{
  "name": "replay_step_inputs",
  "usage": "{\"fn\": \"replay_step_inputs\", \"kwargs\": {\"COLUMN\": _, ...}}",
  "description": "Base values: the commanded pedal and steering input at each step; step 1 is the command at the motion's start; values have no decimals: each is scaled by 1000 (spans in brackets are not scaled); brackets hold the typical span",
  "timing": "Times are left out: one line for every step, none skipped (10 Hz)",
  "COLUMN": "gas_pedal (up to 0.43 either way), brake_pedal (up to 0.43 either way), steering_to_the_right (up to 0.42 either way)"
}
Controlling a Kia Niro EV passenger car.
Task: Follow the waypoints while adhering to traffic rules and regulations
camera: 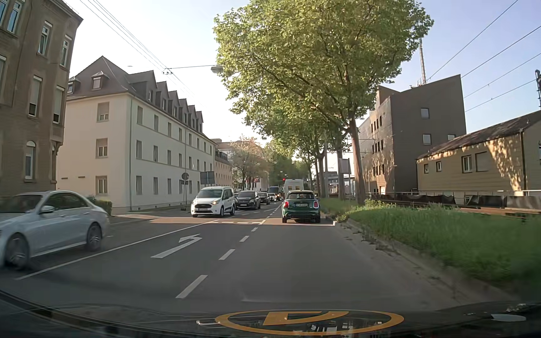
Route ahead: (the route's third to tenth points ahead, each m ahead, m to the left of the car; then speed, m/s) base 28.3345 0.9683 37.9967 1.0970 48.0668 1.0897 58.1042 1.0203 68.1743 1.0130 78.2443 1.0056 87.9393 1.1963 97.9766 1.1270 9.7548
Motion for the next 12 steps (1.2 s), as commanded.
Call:
{"fn": "replay_step_inputs", "kwargs": {"gas_pedal": 118, "brake_pedal": 0, "steering_to_the_right": -1}}
{"fn": "replay_step_inputs", "kwargs": {"gas_pedal": 98, "brake_pedal": 0, "steering_to_the_right": -1}}
{"fn": "replay_step_inputs", "kwargs": {"gas_pedal": 98, "brake_pedal": 0, "steering_to_the_right": -1}}
{"fn": "replay_step_inputs", "kwargs": {"gas_pedal": 98, "brake_pedal": 0, "steering_to_the_right": -1}}
{"fn": "replay_step_inputs", "kwargs": {"gas_pedal": 98, "brake_pedal": 0, "steering_to_the_right": -1}}
{"fn": "replay_step_inputs", "kwargs": {"gas_pedal": 98, "brake_pedal": 0, "steering_to_the_right": -1}}
{"fn": "replay_step_inputs", "kwargs": {"gas_pedal": 98, "brake_pedal": 0, "steering_to_the_right": -1}}
{"fn": "replay_step_inputs", "kwargs": {"gas_pedal": 98, "brake_pedal": 0, "steering_to_the_right": -1}}
{"fn": "replay_step_inputs", "kwargs": {"gas_pedal": 98, "brake_pedal": 0, "steering_to_the_right": -1}}
{"fn": "replay_step_inputs", "kwargs": {"gas_pedal": 98, "brake_pedal": 0, "steering_to_the_right": -1}}
{"fn": "replay_step_inputs", "kwargs": {"gas_pedal": 98, "brake_pedal": 0, "steering_to_the_right": -1}}
{"fn": "replay_step_inputs", "kwargs": {"gas_pedal": 87, "brake_pedal": 0, "steering_to_the_right": -1}}
